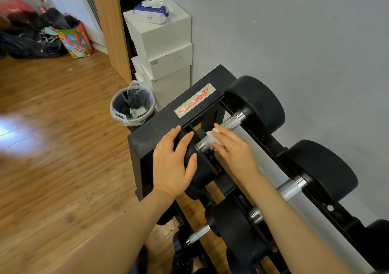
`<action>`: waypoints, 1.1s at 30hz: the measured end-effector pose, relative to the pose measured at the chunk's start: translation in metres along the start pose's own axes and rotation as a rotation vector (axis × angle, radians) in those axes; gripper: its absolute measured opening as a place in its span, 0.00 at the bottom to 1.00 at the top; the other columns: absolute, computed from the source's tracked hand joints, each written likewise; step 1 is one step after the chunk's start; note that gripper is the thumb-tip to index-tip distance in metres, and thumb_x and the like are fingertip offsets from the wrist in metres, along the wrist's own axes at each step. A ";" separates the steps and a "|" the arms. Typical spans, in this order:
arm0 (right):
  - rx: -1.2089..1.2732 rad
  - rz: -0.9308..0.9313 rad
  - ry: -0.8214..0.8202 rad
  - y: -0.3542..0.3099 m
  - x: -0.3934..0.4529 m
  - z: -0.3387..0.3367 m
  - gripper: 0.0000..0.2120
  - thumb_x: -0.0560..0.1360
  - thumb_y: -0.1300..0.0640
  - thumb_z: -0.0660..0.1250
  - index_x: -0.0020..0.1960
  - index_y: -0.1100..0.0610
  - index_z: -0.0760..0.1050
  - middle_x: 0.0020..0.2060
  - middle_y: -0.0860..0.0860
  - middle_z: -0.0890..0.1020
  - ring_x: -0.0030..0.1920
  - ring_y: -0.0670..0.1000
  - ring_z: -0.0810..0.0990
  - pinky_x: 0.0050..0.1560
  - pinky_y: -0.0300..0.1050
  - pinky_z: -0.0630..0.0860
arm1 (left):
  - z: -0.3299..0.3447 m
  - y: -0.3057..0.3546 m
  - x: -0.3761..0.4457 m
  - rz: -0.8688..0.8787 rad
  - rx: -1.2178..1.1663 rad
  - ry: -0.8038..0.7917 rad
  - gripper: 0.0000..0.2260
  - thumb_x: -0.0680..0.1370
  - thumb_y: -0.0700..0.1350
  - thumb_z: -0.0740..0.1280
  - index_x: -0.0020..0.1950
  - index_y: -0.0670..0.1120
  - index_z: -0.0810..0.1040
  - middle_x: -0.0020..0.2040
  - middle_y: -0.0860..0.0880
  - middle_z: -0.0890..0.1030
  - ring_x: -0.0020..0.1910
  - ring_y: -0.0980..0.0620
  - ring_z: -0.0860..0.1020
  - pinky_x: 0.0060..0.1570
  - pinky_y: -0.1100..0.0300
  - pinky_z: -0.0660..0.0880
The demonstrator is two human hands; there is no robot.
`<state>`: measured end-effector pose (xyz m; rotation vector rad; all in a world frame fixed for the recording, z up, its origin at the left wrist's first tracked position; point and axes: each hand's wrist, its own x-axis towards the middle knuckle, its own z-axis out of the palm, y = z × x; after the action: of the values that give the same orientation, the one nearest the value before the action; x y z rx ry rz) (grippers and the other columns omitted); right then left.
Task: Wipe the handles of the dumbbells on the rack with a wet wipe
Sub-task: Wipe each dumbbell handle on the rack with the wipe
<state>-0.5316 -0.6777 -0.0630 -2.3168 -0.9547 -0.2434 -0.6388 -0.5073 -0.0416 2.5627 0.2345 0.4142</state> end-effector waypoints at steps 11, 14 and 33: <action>-0.184 -0.106 -0.231 -0.018 0.009 0.000 0.24 0.68 0.65 0.75 0.64 0.58 0.76 0.65 0.54 0.77 0.46 0.54 0.84 0.36 0.46 0.82 | 0.000 0.001 0.000 -0.007 -0.005 0.005 0.22 0.79 0.54 0.58 0.70 0.47 0.74 0.73 0.43 0.69 0.71 0.43 0.67 0.68 0.50 0.60; -0.258 -0.160 -0.343 -0.026 0.021 -0.007 0.23 0.71 0.62 0.72 0.65 0.57 0.75 0.67 0.53 0.75 0.47 0.54 0.84 0.34 0.44 0.77 | 0.000 0.000 -0.001 -0.010 -0.005 0.001 0.22 0.79 0.54 0.58 0.70 0.48 0.73 0.73 0.43 0.69 0.71 0.43 0.66 0.68 0.50 0.59; -0.301 -0.102 -0.105 -0.012 0.000 0.002 0.27 0.65 0.61 0.79 0.63 0.58 0.78 0.64 0.54 0.78 0.36 0.47 0.82 0.32 0.34 0.75 | 0.000 0.001 -0.001 -0.009 -0.016 0.006 0.23 0.79 0.55 0.57 0.71 0.48 0.73 0.73 0.43 0.69 0.72 0.43 0.66 0.69 0.48 0.60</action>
<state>-0.5403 -0.6700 -0.0586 -2.5775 -1.1588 -0.3296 -0.6397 -0.5082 -0.0415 2.5444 0.2437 0.4191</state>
